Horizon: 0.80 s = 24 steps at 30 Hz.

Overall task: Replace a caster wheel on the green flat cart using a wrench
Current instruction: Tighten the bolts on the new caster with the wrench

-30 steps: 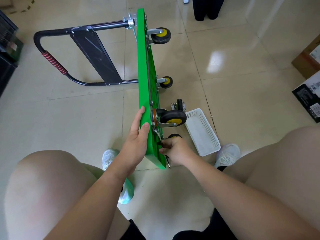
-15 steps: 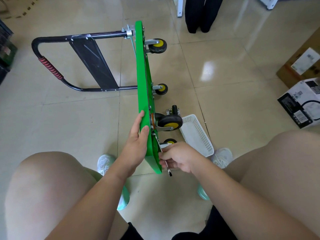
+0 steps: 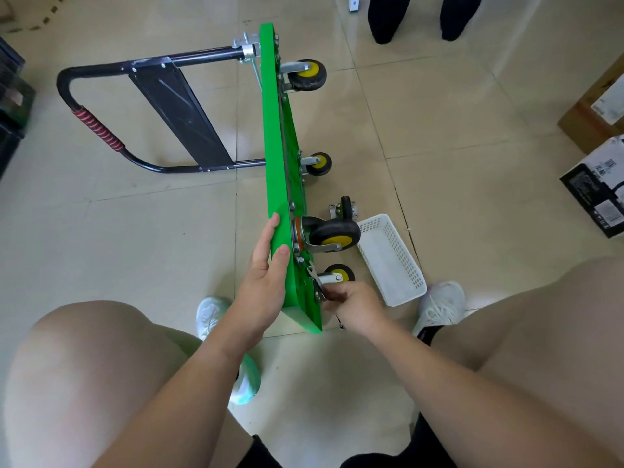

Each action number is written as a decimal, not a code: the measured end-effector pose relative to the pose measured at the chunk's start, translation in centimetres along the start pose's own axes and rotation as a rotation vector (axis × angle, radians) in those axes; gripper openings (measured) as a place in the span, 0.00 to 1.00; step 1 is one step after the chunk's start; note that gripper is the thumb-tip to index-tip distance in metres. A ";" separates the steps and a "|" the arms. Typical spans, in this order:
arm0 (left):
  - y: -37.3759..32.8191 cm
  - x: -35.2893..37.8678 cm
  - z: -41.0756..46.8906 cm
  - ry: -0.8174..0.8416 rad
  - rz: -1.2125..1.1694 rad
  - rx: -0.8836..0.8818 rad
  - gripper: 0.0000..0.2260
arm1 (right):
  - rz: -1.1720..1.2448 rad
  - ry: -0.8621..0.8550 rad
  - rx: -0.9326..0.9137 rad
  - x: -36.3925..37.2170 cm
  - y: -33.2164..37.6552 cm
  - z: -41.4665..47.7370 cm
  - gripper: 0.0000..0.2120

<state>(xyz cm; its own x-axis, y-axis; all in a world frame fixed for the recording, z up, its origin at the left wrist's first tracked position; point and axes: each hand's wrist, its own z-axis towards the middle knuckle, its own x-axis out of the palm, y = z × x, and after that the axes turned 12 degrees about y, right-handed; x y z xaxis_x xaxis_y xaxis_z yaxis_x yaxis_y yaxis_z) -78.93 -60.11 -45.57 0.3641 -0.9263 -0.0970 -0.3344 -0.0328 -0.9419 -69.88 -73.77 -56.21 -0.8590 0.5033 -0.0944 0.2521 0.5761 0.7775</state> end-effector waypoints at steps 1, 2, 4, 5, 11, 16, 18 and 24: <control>-0.1 0.0 0.0 -0.003 0.010 0.005 0.21 | 0.022 -0.002 -0.002 0.3 -0.4 0.8 0.18; 0.0 0.0 0.1 -0.002 0.017 0.005 0.21 | 0.044 -0.003 -0.011 0.4 -0.8 1.5 0.18; 0.1 -0.1 0.2 0.003 0.019 -0.004 0.21 | 0.083 -0.012 -0.027 0.6 -1.1 2.6 0.18; 0.2 -0.2 0.3 0.004 0.020 -0.003 0.20 | 0.135 -0.010 -0.034 0.5 -0.9 2.9 0.17; 0.4 -0.5 0.2 0.024 0.040 0.003 0.22 | 0.393 0.014 -0.015 1.4 -0.2 3.9 0.13; 0.6 -0.5 0.3 0.020 0.050 -0.004 0.22 | 0.406 0.003 0.018 1.6 -0.3 4.3 0.14; 0.5 -0.4 0.3 0.014 0.045 -0.001 0.21 | 0.326 0.015 -0.005 1.9 -0.7 4.0 0.18; 0.5 -0.1 0.3 -0.011 0.045 0.010 0.21 | 0.235 -0.010 -0.032 1.5 -0.8 2.9 0.18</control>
<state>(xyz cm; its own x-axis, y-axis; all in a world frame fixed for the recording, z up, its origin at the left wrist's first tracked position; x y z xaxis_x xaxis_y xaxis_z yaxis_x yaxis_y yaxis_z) -78.82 -59.93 -46.11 0.3579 -0.9227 -0.1431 -0.3417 0.0132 -0.9397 -70.09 -71.65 -58.77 -0.7739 0.6276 0.0850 0.4299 0.4219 0.7982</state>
